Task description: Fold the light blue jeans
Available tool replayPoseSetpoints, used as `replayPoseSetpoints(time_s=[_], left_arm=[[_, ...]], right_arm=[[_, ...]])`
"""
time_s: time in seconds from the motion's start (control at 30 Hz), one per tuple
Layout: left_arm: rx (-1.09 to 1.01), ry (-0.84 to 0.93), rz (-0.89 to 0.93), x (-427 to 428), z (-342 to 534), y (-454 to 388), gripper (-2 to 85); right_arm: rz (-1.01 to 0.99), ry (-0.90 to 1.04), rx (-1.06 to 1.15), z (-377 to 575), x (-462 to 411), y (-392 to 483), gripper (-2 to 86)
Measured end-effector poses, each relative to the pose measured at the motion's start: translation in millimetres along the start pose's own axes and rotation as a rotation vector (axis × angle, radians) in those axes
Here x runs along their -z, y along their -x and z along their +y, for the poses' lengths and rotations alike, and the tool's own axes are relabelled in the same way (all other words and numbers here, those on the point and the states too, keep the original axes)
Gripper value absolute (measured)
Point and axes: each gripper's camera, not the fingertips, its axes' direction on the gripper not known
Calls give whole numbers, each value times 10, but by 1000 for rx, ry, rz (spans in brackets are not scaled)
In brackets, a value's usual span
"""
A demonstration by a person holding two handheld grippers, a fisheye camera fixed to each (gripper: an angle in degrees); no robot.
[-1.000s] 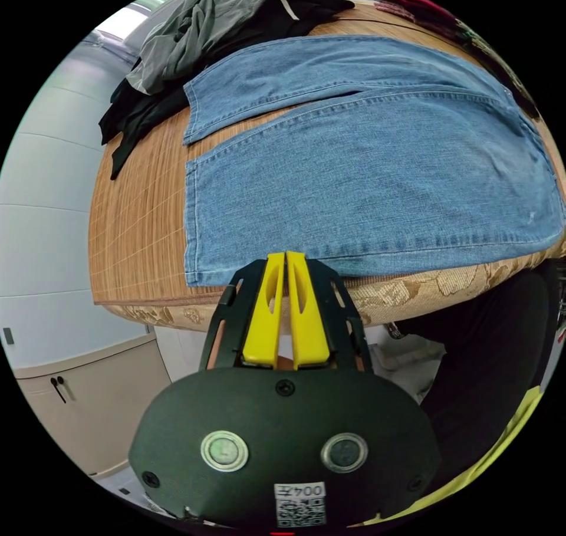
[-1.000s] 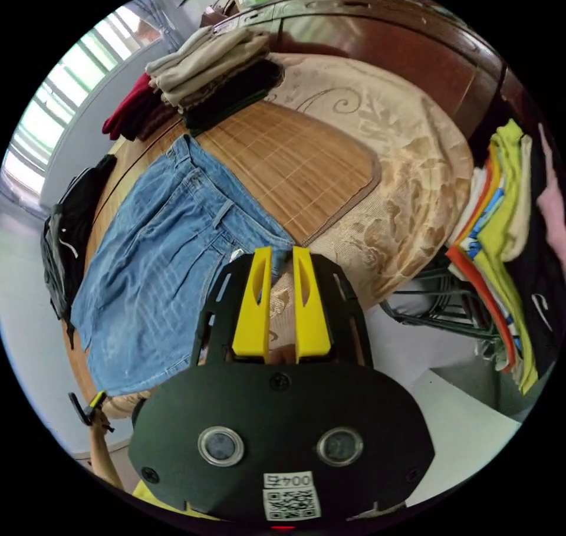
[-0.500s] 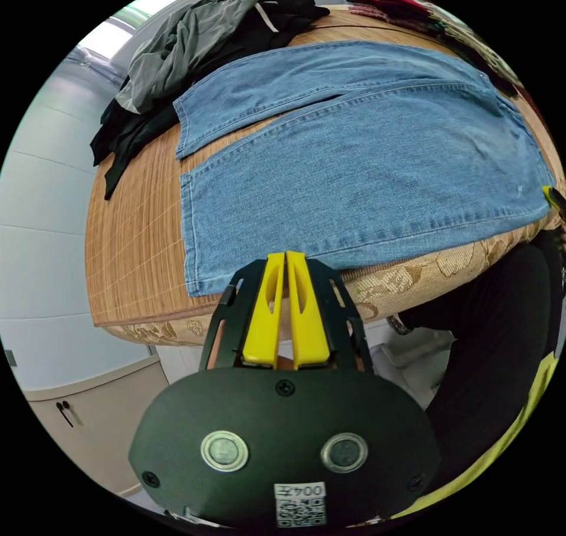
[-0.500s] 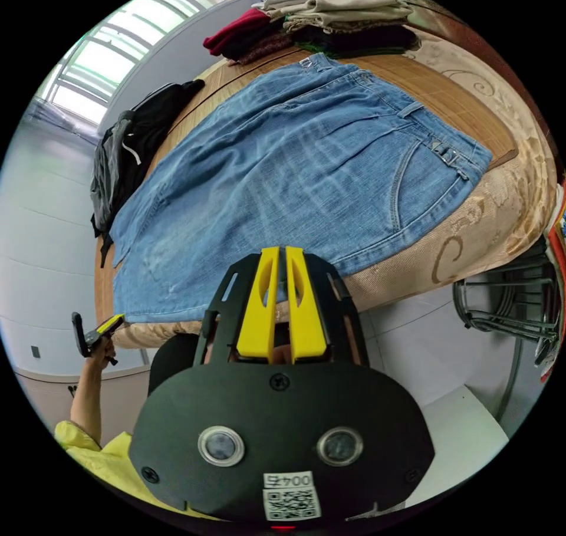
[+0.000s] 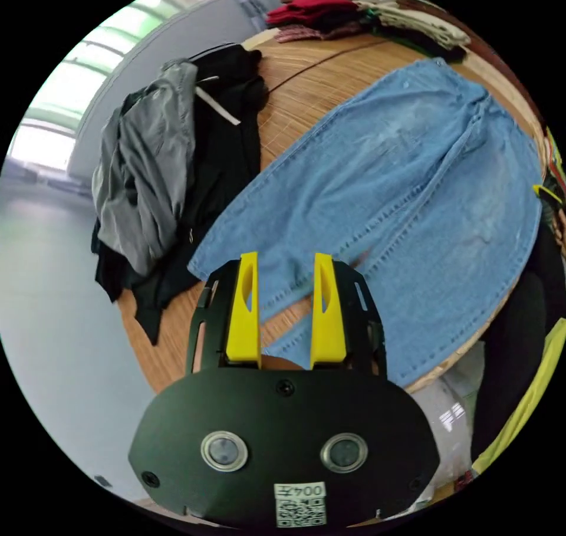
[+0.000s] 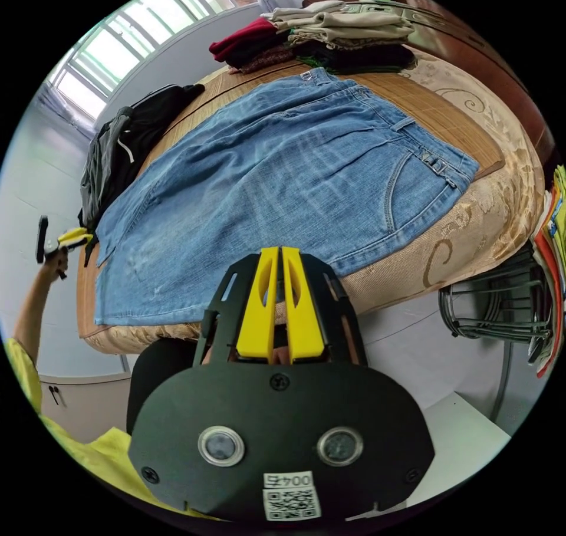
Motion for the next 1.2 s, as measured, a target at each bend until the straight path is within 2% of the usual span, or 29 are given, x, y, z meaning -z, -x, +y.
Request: replayPoseSetpoints(time_s=[0.17,0.3,0.6,0.77,0.93,1.03,1.2], left_arm=[[-193,113,-77,-263,-731,87,143],[-308,202,-69,-474,-1143,148,140],[-469,302,-64,-890,-1509,35,112],[-457,326,-29,-1074,-1447,-131,70],[-336,288,-60,-996,-1243,-201,31],[-264,212,-131,-718,-1016,-291,24],[-109,-25,-274,190,-327,-658,18]], right_arm=[[-11,-5,-16,-8,-13,-2,-7],[-87,-5,-59,-20,-27,-111,-8],[-77,-7,-66,-57,-42,-82,-8],[-56,-8,-56,-71,-36,-52,-8],[-37,-8,-41,-88,-24,-37,-8],[-53,-8,-40,-97,-11,-74,-8],[-148,-11,-73,-106,21,-245,-8]])
